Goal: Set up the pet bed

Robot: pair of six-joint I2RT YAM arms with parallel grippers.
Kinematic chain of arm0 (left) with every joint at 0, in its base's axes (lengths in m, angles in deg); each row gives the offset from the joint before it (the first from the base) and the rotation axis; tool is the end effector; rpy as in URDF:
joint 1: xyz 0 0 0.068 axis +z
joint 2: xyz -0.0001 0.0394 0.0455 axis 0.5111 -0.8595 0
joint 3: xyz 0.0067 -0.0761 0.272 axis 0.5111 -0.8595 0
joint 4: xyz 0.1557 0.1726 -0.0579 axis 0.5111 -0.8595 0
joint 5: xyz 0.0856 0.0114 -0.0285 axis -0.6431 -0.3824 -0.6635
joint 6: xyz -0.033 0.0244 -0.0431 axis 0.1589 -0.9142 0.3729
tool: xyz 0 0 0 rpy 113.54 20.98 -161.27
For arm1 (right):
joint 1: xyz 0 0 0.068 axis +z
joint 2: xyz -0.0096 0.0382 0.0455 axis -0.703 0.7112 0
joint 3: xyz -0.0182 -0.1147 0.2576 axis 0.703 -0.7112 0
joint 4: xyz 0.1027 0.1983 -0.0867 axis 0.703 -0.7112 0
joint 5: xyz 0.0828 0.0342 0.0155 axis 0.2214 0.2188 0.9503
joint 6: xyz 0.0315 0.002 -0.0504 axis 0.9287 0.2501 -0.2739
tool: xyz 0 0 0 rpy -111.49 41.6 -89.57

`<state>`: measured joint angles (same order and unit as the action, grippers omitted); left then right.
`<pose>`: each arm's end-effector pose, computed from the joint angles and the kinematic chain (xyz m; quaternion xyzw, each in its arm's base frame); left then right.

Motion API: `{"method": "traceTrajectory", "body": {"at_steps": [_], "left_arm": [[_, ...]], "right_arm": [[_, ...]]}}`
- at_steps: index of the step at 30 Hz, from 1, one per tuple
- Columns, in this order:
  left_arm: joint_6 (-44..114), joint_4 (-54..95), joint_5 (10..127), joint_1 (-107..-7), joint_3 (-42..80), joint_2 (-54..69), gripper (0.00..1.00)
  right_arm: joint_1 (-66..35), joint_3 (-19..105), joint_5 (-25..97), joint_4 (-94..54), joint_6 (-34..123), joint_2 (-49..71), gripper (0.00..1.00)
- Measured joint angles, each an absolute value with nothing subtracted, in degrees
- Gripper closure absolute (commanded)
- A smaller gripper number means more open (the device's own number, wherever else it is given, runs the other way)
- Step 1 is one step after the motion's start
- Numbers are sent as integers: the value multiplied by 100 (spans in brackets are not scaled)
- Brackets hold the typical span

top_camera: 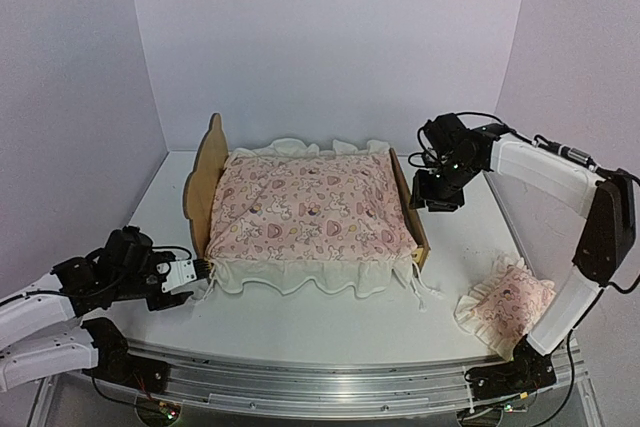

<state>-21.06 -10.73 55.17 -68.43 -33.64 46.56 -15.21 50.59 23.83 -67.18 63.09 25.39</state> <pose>0.0896 -0.0646 0.1848 0.5943 0.7118 0.0604 0.3695 0.2922 0.1611 0.2966 -0.0224 0.9652 0.0853 0.2462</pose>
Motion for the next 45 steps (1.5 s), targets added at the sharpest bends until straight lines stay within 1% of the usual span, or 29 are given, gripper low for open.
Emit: {"method": "traceTrajectory", "body": {"at_steps": [3,6,10,13,17,20,23,25,26,28,29,32,36,39,42,45], "left_arm": [[-1899,-1255,5611,-6755,-2984,4744,32],[-1592,-1332,5757,-6603,-2539,4740,30],[-1095,-1290,6146,-6132,-1969,4680,27],[-715,-1124,6425,-5804,-1537,4558,26],[-235,-869,6547,-5692,-973,4228,23],[40,-612,6536,-5691,-469,3801,23],[247,-429,6428,-5691,184,3157,26],[355,-433,6345,-5691,685,2666,26],[404,-434,6304,-5691,966,2383,25],[470,-428,6279,-5687,1371,1978,25],[481,-427,6288,-5687,1514,1832,24],[457,-456,6365,-5680,1693,1661,24],[325,-584,6637,-5678,1722,1651,26],[122,-845,7163,-5676,1710,1647,27],[-184,-1164,7838,-5676,1566,1670,33],[-607,-1595,8366,-5678,1228,1713,37]], "right_arm": [[-1889,5183,2372,-6893,6225,2726,52],[-2092,5575,2455,-6940,6079,3259,55],[-2183,5795,2631,-6927,5922,3871,68],[-2213,5797,2811,-6949,5883,4068,77],[-2212,5703,3002,-6934,5927,4069,80],[-2127,5466,3016,-6876,6022,3981,81],[-1931,5187,2790,-6794,6186,3774,80],[-1686,5007,2561,-6821,6368,3601,79],[-1526,4932,2438,-6843,6469,3519,77],[-1089,4814,2173,-6955,6735,3371,68],[-800,4792,2077,-7038,6905,3320,66],[138,4803,1907,-7188,7380,3286,62],[1105,5038,2137,-7249,7775,3286,58],[1244,5168,2251,-7199,7814,3177,52],[1061,5228,2288,-7291,7677,2896,52],[648,5338,2321,-7418,7461,2476,53]]}}
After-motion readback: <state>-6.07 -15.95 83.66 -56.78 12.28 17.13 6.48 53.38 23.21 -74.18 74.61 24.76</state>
